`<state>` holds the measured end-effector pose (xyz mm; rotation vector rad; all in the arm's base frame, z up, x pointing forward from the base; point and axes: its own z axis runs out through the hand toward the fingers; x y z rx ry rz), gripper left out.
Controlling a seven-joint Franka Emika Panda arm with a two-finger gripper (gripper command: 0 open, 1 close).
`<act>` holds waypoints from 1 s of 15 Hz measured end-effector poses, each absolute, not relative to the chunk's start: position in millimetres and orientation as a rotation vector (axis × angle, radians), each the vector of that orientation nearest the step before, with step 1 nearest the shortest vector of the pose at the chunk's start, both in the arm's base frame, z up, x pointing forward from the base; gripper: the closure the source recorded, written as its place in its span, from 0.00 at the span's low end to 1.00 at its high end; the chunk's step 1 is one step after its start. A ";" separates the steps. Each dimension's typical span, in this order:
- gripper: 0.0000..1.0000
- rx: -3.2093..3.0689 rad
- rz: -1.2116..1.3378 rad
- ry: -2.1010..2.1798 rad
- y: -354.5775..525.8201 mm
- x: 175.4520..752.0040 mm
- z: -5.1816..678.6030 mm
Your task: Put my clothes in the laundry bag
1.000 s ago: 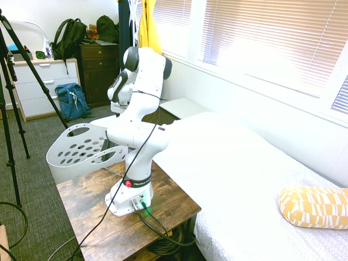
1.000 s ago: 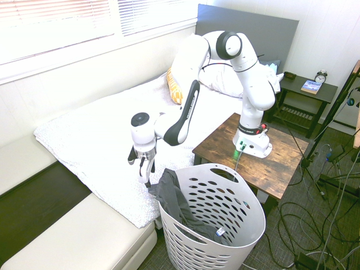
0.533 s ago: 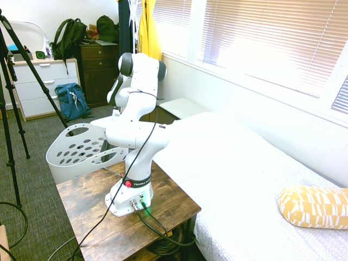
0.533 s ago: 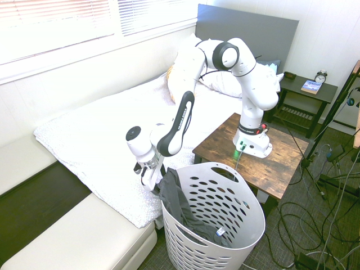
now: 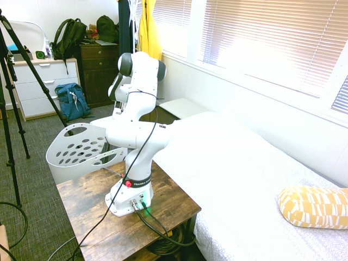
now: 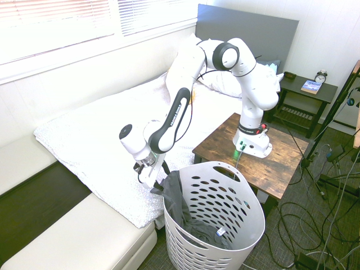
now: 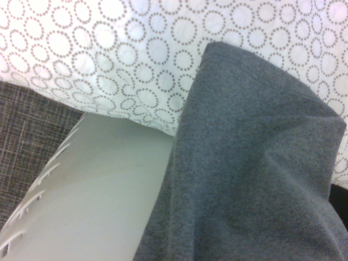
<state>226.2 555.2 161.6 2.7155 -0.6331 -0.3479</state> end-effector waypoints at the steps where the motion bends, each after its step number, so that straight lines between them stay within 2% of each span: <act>1: 1.00 2.711 -0.357 -0.647 554.2 228.1 160.9; 15: 1.00 2.716 -0.398 -0.680 550.3 236.6 158.5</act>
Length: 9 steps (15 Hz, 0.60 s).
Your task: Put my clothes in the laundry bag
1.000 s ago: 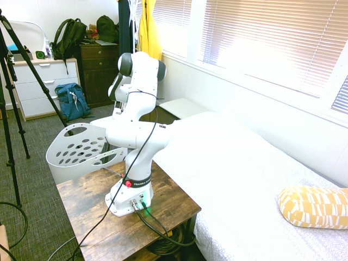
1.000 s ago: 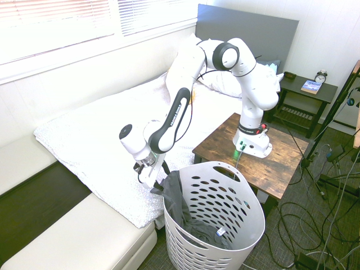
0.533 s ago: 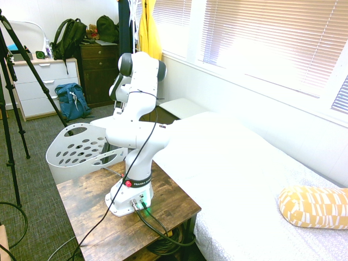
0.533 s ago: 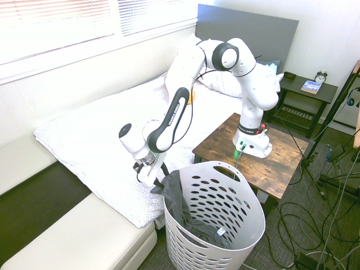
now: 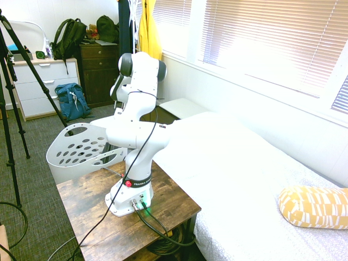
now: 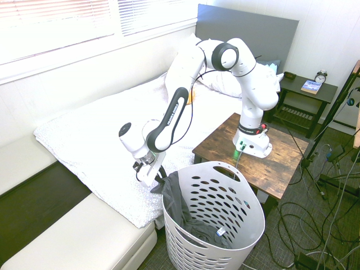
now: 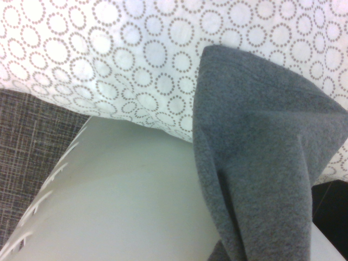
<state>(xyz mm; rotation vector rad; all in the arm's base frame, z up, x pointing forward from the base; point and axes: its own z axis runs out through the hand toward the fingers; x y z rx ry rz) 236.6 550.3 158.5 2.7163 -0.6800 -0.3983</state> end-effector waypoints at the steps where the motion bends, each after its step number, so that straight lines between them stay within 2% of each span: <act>1: 1.00 2.718 -0.395 -0.684 549.4 238.6 159.2; 6: 1.00 2.805 -0.299 -0.712 533.7 252.3 205.2; 9: 1.00 2.890 -0.120 -0.672 525.1 218.0 269.5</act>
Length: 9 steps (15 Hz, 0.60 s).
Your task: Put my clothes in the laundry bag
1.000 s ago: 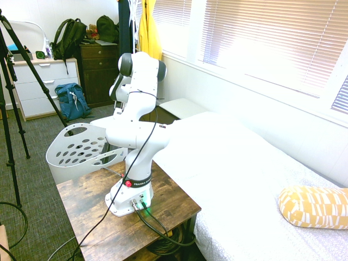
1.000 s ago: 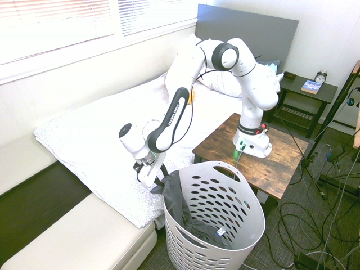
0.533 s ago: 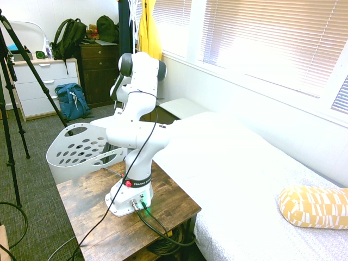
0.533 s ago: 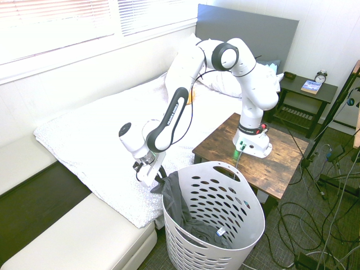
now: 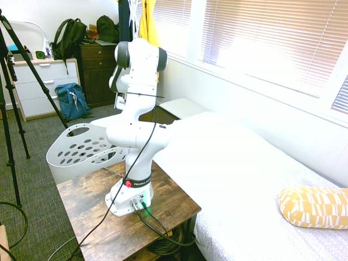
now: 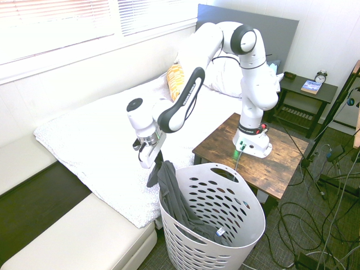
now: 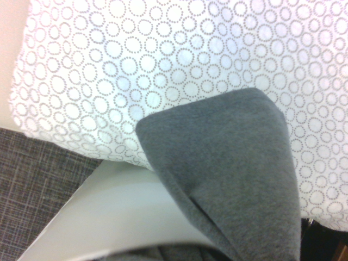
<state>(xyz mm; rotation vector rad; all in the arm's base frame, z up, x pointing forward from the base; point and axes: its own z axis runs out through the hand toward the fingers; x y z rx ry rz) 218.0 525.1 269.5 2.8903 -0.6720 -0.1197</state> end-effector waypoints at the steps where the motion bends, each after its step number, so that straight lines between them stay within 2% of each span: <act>1: 1.00 2.918 -0.076 -0.648 526.3 191.7 290.5; 6: 1.00 3.006 0.116 -0.501 518.0 -7.6 421.2; 8: 1.00 3.032 0.172 -0.454 500.2 -56.2 439.5; 9: 0.00 3.032 0.179 -0.429 495.5 -68.0 431.1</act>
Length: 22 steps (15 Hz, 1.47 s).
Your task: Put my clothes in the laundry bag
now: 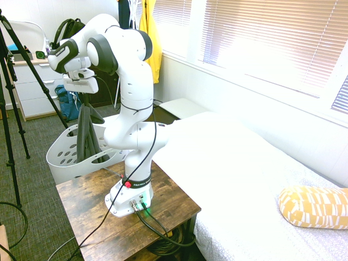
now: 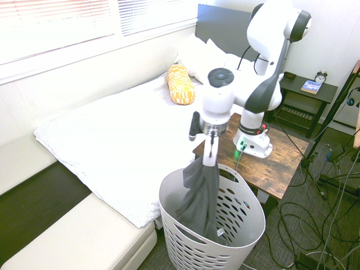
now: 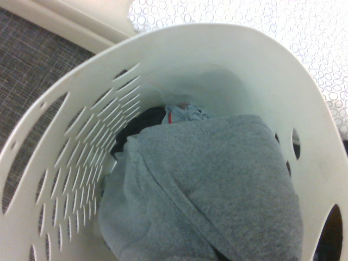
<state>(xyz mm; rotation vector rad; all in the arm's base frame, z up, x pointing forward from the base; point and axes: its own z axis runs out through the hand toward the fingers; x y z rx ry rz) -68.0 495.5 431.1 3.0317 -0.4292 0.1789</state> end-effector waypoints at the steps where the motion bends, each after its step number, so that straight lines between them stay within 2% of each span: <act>1: 0.00 3.029 0.165 -0.405 493.5 -76.8 413.6; 4: 0.00 3.004 0.117 -0.342 493.7 -88.6 368.5; 10: 0.00 3.003 0.123 -0.362 490.3 -79.5 361.8; 12: 0.00 3.010 0.154 -0.385 492.1 -56.1 364.3; 14: 0.00 3.013 0.197 -0.449 493.2 5.4 372.8; 17: 0.00 2.993 0.289 -0.594 472.5 143.0 383.8; 20: 0.00 2.937 0.331 -0.748 417.9 278.3 382.3; 22: 0.00 2.885 0.337 -0.838 369.0 342.7 380.8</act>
